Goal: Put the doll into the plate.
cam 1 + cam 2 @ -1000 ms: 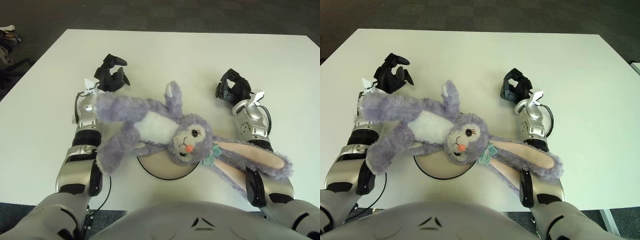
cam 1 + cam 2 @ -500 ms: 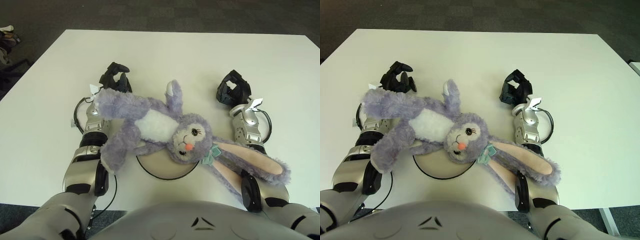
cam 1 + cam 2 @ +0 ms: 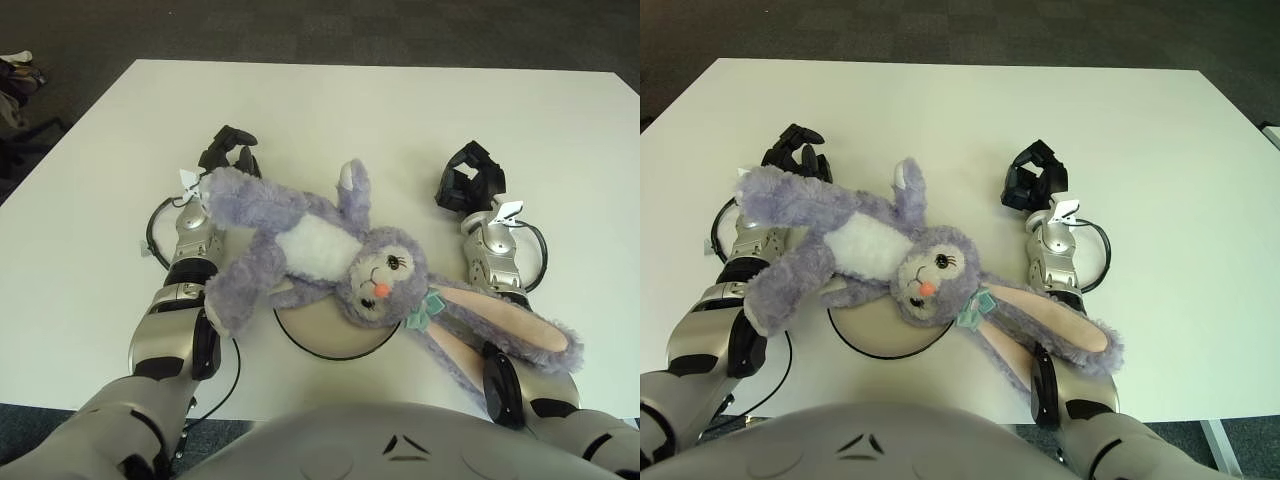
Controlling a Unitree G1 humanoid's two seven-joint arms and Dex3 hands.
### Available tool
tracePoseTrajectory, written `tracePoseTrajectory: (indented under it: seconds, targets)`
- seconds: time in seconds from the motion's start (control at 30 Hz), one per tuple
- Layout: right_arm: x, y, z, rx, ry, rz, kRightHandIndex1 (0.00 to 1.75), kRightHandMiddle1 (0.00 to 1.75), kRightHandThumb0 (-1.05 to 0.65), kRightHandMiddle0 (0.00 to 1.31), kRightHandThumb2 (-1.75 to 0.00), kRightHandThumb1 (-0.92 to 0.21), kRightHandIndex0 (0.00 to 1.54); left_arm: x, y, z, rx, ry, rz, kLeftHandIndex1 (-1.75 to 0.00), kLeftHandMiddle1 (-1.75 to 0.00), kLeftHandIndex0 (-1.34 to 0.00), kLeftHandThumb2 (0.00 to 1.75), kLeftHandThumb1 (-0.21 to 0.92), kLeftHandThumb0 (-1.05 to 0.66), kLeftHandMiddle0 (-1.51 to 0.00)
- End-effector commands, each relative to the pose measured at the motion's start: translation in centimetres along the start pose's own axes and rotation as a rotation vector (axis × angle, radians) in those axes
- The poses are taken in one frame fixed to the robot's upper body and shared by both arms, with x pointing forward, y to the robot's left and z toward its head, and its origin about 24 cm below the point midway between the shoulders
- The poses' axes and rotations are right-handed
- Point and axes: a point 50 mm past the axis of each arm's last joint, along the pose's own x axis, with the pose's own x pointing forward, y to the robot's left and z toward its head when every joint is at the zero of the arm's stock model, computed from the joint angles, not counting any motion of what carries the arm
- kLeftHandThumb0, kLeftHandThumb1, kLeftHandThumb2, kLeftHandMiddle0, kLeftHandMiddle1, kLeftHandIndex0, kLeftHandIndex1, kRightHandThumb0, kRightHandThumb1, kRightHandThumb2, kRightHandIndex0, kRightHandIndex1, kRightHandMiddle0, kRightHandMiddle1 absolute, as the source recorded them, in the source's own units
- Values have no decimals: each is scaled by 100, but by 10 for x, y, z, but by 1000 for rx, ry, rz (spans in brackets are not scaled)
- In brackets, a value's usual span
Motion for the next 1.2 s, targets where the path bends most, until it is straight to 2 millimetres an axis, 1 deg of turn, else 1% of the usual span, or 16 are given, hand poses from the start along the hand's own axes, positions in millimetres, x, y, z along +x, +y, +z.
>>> tracePoseTrajectory:
  seconds: [0.0, 0.33, 0.57, 0.77, 1.17]
  targets:
    - [-27, -9, -38, -15, 161, -43, 175, 175, -48, 63, -134, -29, 116, -10, 2, -20, -28, 89, 18, -175, -175, -48, 110, 49, -43, -115]
    - [-31, -11, -38, -43, 159, -53, 175, 175, -49, 63, -135, -29, 117, -12, -2, -23, -18, 86, -23, -175, -175, -47, 108, 50, -43, -109]
    - [-34, -12, -37, -56, 164, -58, 175, 175, -49, 63, -135, -29, 118, -13, -6, -25, -17, 95, -32, -175, -175, -47, 109, 50, -43, -112]
    - [-35, -14, -36, -64, 165, -53, 175, 175, -49, 63, -135, -29, 118, -14, -6, -27, -40, 106, -28, -175, -175, -47, 109, 49, -43, -111]
    - [-37, -15, -36, -76, 169, -55, 175, 175, -49, 63, -134, -29, 119, -18, -9, -30, -51, 89, -34, -175, -175, -47, 109, 49, -43, -114]
